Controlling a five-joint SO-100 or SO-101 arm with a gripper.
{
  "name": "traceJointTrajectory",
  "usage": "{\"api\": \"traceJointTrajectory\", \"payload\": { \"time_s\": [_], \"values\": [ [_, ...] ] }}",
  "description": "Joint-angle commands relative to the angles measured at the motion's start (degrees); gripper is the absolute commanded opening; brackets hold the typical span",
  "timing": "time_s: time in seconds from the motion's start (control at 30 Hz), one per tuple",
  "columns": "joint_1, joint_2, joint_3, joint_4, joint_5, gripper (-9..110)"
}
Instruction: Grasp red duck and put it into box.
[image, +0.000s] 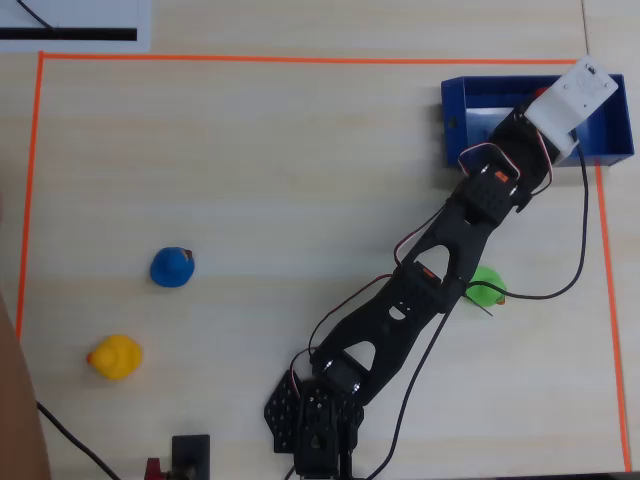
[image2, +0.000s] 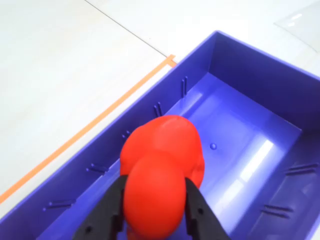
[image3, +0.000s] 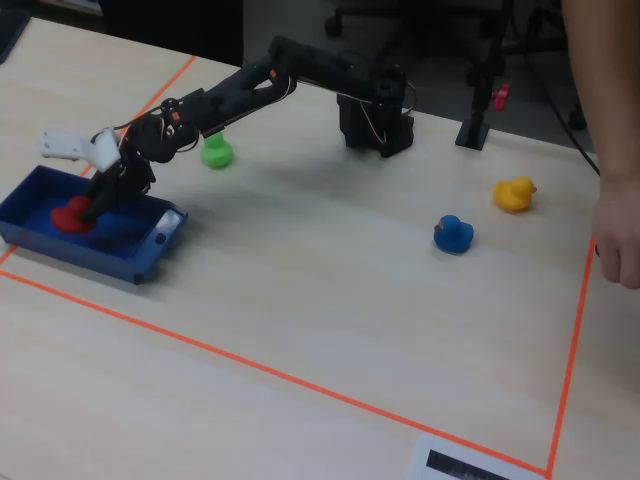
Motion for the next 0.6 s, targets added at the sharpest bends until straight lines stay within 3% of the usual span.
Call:
{"api": "traceJointTrajectory", "payload": {
  "time_s": [0.0,0.23,0.47,0.57],
  "values": [
    [1.1,3.3,-3.3,1.7,1.2,17],
    [1.2,7.6,-2.8,6.9,4.0,20],
    [-1.1,20.9,-2.4,14.3,19.4,19],
    [-4.2,28.7,0.3,21.6,20.3,19]
  ]
}}
